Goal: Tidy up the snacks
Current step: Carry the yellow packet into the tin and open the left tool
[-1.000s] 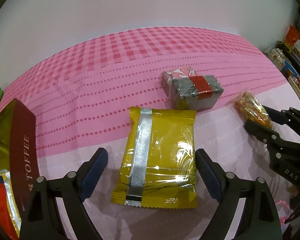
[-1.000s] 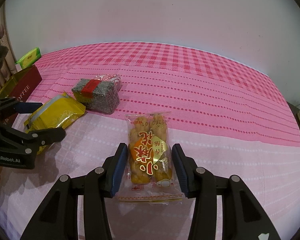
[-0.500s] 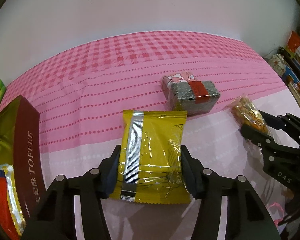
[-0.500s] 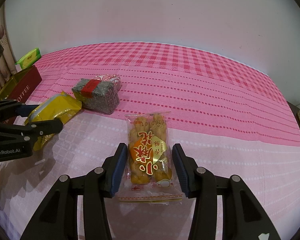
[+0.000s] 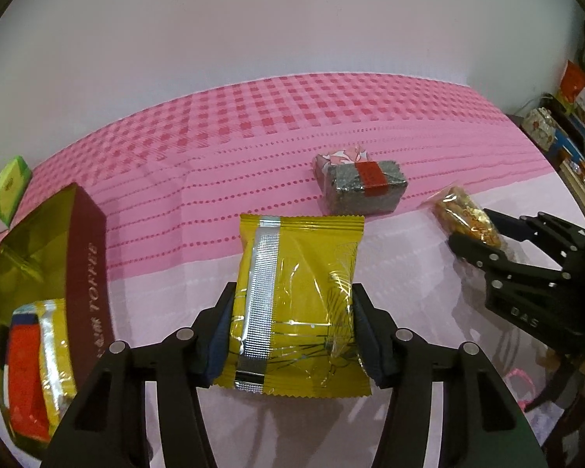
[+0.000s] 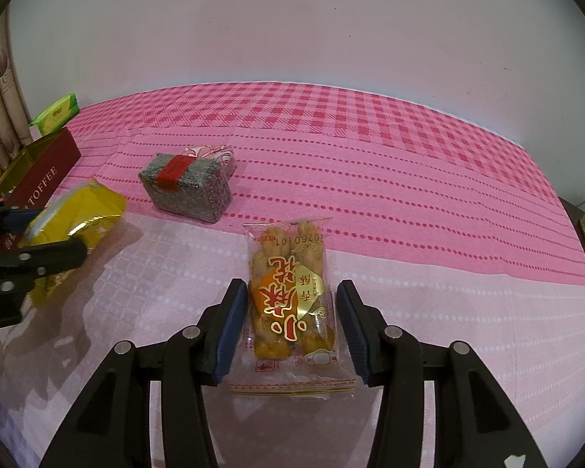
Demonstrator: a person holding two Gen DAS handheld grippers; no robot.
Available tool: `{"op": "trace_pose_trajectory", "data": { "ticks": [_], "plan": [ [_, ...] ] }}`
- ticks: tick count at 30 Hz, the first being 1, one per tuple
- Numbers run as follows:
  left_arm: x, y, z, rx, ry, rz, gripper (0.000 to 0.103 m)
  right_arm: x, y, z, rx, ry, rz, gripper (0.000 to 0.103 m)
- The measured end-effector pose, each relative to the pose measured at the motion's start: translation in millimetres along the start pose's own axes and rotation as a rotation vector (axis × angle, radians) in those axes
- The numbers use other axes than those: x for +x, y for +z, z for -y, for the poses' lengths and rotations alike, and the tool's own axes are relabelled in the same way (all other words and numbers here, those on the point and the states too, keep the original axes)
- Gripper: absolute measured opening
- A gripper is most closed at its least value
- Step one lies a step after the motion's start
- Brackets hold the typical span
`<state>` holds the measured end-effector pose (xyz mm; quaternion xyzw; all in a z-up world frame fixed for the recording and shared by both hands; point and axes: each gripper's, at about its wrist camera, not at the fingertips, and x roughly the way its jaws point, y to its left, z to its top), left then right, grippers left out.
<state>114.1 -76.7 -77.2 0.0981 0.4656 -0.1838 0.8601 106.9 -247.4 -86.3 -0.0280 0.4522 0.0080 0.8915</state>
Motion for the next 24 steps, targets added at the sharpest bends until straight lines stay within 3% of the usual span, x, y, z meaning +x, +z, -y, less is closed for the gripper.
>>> {"op": "trace_pose_trajectory", "data": {
  "ticks": [11,24],
  "plan": [
    [-46.0,-5.7,-17.4,-0.048,0.053,0.045,0.056,1.8,-0.3,0.3,0.005,-0.004,-0.001,0.047],
    [-88.6,-14.3,-75.2,-0.131,0.150,0.080,0.056,2.4,-0.5,1.3,0.005,-0.003,-0.001,0.047]
  ]
}}
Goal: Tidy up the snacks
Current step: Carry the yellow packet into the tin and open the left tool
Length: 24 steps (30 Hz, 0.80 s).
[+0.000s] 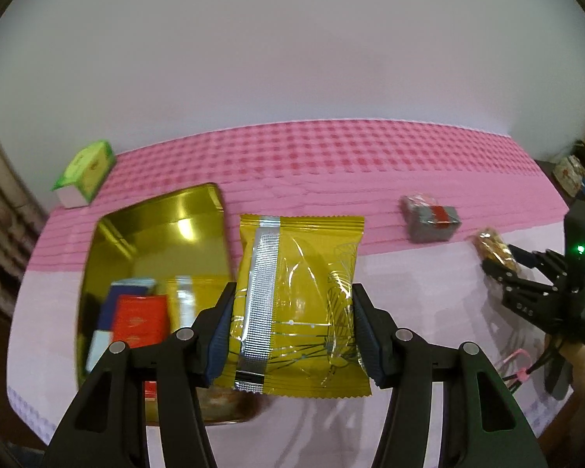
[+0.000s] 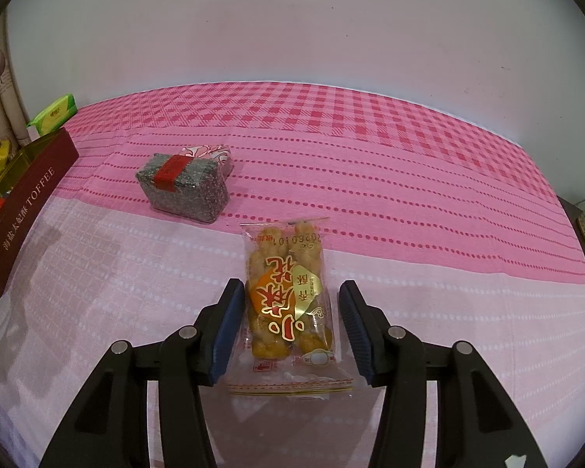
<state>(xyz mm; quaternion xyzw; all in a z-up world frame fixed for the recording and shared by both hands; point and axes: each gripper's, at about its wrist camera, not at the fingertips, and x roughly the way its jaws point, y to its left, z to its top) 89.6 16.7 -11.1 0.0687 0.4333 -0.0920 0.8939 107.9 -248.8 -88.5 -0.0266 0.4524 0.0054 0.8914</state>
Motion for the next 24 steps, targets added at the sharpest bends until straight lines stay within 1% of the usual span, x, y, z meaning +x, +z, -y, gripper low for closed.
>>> {"op": "trace_pose_trajectory", "data": {
  "ticks": [11,18,24],
  "plan": [
    [3.4,-6.9,-68.8,-0.086,0.120,-0.013,0.056,-0.4,0.1,-0.7,0.000,0.000,0.000,0.047],
    [11.8,-14.7,-98.7,-0.130,0.161,-0.029,0.056,0.4,0.1,1.3,0.001,-0.008,-0.001,0.049],
    [25.7,-22.9,-108.8,-0.134,0.177,-0.060,0.056,0.8,0.1,1.5,0.002,-0.013,-0.001,0.049]
  ]
}}
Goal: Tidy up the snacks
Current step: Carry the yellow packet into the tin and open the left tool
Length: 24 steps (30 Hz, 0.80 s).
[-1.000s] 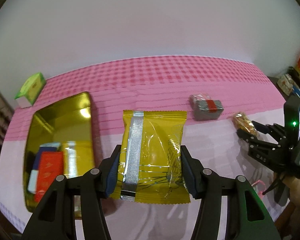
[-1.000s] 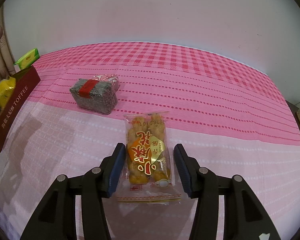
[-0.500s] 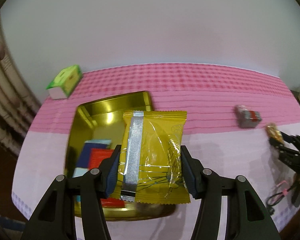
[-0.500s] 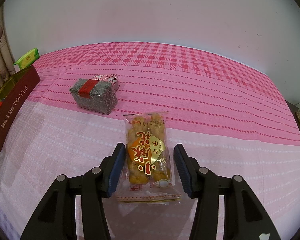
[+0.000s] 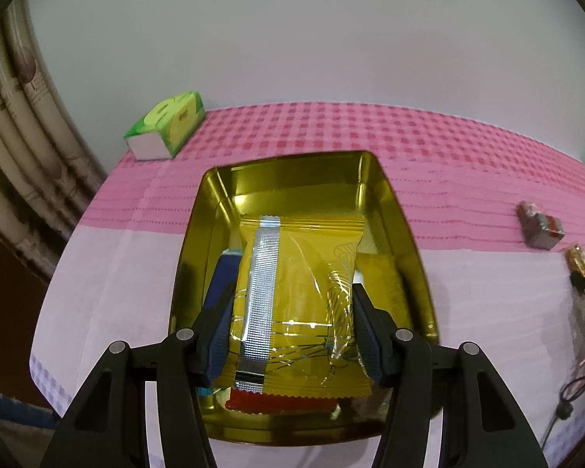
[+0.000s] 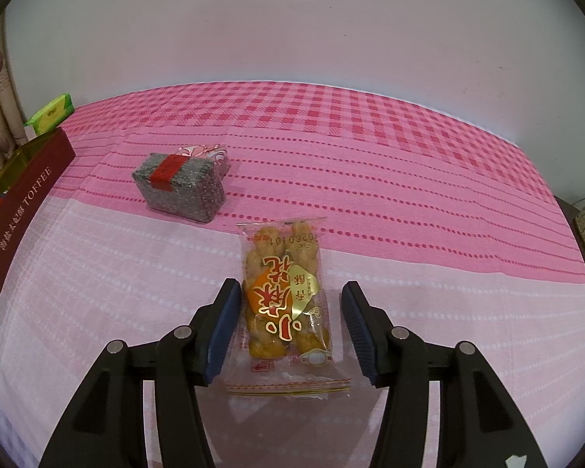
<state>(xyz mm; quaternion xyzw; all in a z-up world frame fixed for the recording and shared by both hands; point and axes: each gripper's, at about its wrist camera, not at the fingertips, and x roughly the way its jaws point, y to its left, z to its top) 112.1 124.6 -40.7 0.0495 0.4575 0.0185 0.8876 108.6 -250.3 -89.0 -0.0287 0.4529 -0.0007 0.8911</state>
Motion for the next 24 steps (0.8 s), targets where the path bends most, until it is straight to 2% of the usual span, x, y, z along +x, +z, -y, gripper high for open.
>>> {"op": "trace_pose_trajectory", "data": {
  "ticks": [8,24],
  "plan": [
    [18.6,-9.2,-6.5,-0.015,0.007,-0.038,0.056,-0.3,-0.2,-0.9,0.002,-0.003,0.000,0.052],
    [19.1,-10.3,-4.0,0.018,0.008,-0.042,0.058,-0.2,0.1,-0.9,0.002,-0.001,0.000,0.052]
  ]
}}
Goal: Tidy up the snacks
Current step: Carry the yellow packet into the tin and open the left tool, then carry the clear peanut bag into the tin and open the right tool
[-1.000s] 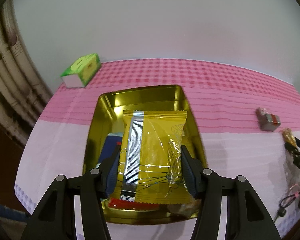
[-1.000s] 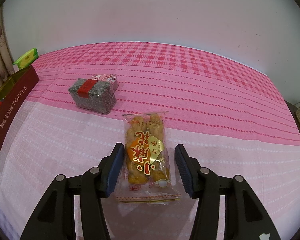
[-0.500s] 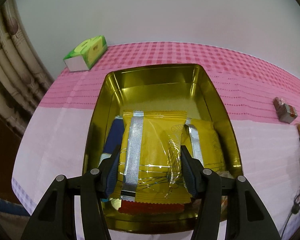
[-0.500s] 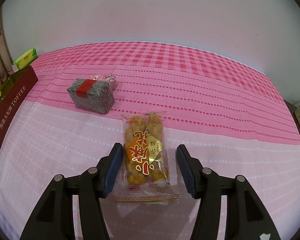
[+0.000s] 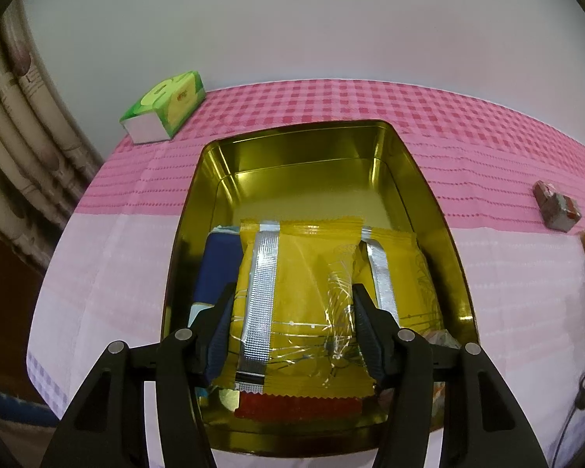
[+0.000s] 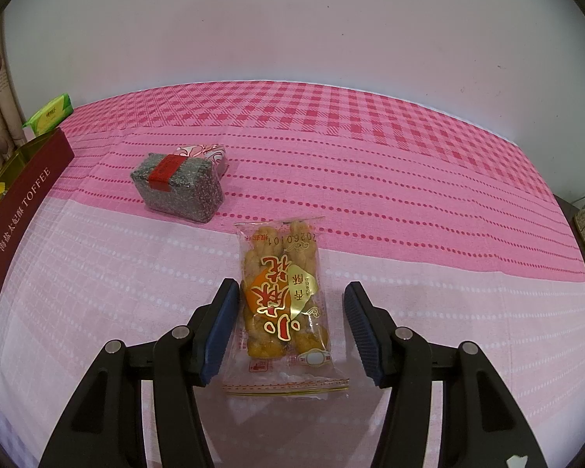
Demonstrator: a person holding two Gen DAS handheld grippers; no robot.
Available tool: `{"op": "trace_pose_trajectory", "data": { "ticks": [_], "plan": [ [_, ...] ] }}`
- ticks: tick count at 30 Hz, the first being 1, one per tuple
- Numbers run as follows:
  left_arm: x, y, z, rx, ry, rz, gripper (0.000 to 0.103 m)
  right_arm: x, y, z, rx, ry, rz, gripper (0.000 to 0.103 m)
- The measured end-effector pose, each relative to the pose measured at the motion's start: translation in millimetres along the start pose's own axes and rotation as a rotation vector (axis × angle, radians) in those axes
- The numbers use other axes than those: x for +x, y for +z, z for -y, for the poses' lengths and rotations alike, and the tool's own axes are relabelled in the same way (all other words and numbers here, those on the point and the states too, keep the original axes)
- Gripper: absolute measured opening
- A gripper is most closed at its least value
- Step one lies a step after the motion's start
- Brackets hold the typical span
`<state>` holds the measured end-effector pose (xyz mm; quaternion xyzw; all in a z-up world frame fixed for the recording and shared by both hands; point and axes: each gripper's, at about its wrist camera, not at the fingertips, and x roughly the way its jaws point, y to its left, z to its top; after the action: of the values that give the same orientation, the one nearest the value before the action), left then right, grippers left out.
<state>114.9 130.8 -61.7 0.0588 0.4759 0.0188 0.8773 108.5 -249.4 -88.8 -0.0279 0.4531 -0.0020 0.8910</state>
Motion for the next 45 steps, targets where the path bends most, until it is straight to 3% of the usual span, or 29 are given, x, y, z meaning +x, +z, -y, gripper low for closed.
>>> {"op": "trace_pose_trajectory", "data": {
  "ticks": [4,14,22,26,35,40,45],
  "plan": [
    [-12.3,-0.4,-0.4,0.023,-0.005,0.028,0.068,0.0,0.1,0.1,-0.001,-0.001,0.000,0.052],
    [-45.3,-4.1,-5.9,0.048,-0.019,0.085,0.074,-0.1,0.3,0.3,0.001,0.000,0.000,0.052],
    [-65.0,-16.0,-33.1,-0.010,0.023,0.115,0.078,-1.6,-0.3,-1.1,0.020,-0.002,0.001,0.047],
    [-68.5,-24.8,-48.9,-0.036,0.059,0.119,0.079,-3.1,2.1,-6.8,0.028,-0.006,-0.021,0.037],
    [-72.1,-41.3,-79.4,-0.106,0.101,0.123,0.079,-10.5,6.4,-17.1,0.061,-0.026,-0.036,0.034],
    [-70.1,-45.0,-90.3,-0.140,0.107,0.119,0.081,-29.0,15.4,-33.7,0.056,-0.021,-0.016,0.034],
    [-65.8,-47.3,-102.0,-0.169,0.128,0.093,0.084,-49.7,35.1,-77.0,0.018,0.062,0.006,0.034]
  ]
}}
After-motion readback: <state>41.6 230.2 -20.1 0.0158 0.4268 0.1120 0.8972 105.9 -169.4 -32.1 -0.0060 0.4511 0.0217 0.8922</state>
